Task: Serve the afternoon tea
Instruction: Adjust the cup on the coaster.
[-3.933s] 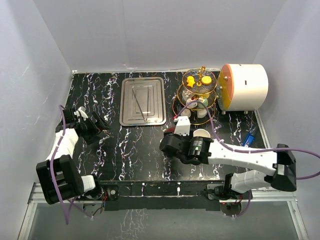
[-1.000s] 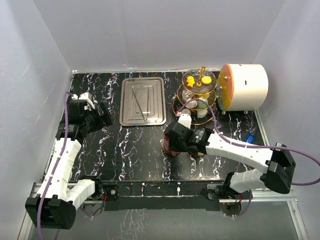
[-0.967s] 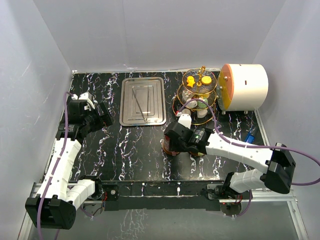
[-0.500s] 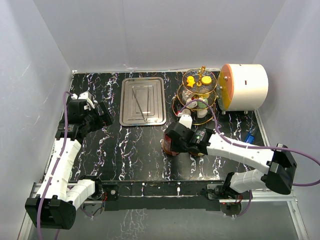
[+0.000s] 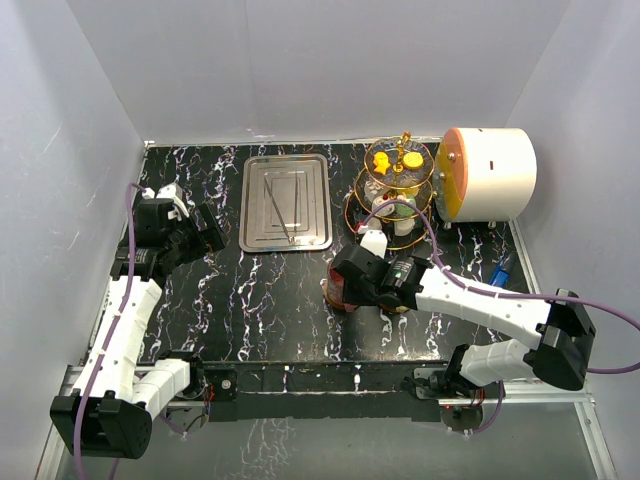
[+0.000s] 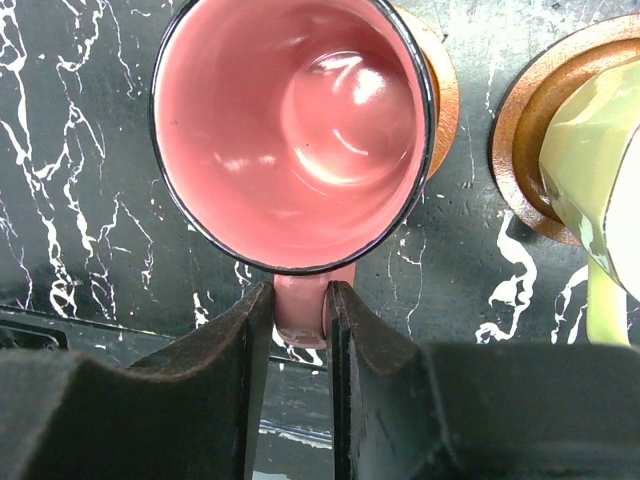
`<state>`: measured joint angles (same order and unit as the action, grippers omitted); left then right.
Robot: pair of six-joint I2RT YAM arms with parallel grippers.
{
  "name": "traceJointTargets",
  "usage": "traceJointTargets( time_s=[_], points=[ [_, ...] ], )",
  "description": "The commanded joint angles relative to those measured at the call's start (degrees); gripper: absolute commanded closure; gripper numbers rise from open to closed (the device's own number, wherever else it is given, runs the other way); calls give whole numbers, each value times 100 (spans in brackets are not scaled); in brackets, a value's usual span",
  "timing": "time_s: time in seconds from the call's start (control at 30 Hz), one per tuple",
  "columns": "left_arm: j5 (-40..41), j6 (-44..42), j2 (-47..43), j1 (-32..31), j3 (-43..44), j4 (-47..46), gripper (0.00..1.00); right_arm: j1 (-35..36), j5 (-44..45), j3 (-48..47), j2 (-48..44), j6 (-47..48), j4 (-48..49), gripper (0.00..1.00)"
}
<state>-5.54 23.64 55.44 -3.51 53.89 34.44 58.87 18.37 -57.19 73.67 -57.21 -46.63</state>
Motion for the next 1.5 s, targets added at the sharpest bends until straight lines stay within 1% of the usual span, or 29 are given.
traceJointTargets(
  time_s=[0.0, 0.17, 0.27, 0.8, 1.0, 1.17, 1.27, 1.47],
  points=[
    [-100, 35, -80, -23, 219, 63, 1, 37, -31, -72, -221, -50, 55, 73],
    [-109, 29, -79, -18, 243, 99, 1, 37, -44, -58, -264, -36, 106, 72],
    [-88, 27, -102, -19, 253, 105, 1, 36, -27, -33, -259, -10, 133, 73],
    [-129, 97, -81, -18, 286, 30, 1, 37, -272, -130, -276, 84, -210, 78],
    [-124, 79, -59, -19, 308, 74, 1, 37, -421, -141, -300, 96, -286, 78],
    [-91, 74, -70, -18, 303, 98, 1, 36, -284, -320, -288, 202, -494, 77],
    [-98, 84, -68, -18, 272, 72, 1, 34, -229, -251, -261, 263, -513, 76],
    [-62, 75, -83, -18, 302, 114, 1, 37, -573, 59, -349, 149, -399, 76]
  ],
)
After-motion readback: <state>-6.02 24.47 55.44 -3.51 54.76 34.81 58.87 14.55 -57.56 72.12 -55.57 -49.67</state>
